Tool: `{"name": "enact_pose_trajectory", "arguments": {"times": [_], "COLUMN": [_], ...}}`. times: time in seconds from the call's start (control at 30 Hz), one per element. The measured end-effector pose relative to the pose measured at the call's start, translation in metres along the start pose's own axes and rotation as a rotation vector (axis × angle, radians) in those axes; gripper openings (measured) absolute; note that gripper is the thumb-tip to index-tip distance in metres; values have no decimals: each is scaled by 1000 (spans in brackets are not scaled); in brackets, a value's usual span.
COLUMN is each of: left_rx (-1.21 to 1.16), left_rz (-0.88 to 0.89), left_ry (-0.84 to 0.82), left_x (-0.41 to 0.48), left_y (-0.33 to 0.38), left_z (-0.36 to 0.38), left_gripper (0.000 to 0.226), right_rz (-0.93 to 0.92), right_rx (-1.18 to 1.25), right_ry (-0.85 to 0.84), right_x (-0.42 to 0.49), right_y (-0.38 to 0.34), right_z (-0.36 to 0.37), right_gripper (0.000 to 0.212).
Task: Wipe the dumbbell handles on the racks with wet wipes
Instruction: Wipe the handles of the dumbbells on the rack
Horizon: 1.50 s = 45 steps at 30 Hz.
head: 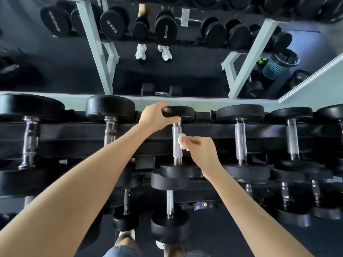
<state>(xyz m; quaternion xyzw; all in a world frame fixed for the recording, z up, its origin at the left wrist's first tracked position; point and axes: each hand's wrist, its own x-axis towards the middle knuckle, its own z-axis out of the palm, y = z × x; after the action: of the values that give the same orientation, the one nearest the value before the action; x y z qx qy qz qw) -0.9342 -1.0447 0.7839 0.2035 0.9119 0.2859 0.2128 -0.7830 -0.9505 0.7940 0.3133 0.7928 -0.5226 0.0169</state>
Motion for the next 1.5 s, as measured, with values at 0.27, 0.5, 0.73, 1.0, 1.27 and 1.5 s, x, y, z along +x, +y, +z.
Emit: {"name": "enact_pose_trajectory", "arguments": {"times": [0.27,0.5,0.73,1.0,1.27,1.5], "left_rx": [-107,-92,335,222,190,170], "left_rz": [101,206,635,524,543,514], "left_ry": [-90,153,145,30,118,116], "left_x": [-35,-71,-51,-29,-24,-22], "left_y": [-39,-125,-191,-184,-188,-188], "left_z": [-44,-127,-145,-139,-134,-135], "left_gripper": [69,32,44,45,39,38], "right_rz": [26,85,54,24,55,85], "right_rx": [81,112,-133,-268,-285,-441], "right_ry": [92,154,315,321,268,80], "right_x": [-12,-37,-9,18,31,-12], "right_y": [-17,-50,-63,-73,-77,-56], "right_z": [42,136,216,234,226,229], "right_gripper": [33,47,29,43,42,22]}}
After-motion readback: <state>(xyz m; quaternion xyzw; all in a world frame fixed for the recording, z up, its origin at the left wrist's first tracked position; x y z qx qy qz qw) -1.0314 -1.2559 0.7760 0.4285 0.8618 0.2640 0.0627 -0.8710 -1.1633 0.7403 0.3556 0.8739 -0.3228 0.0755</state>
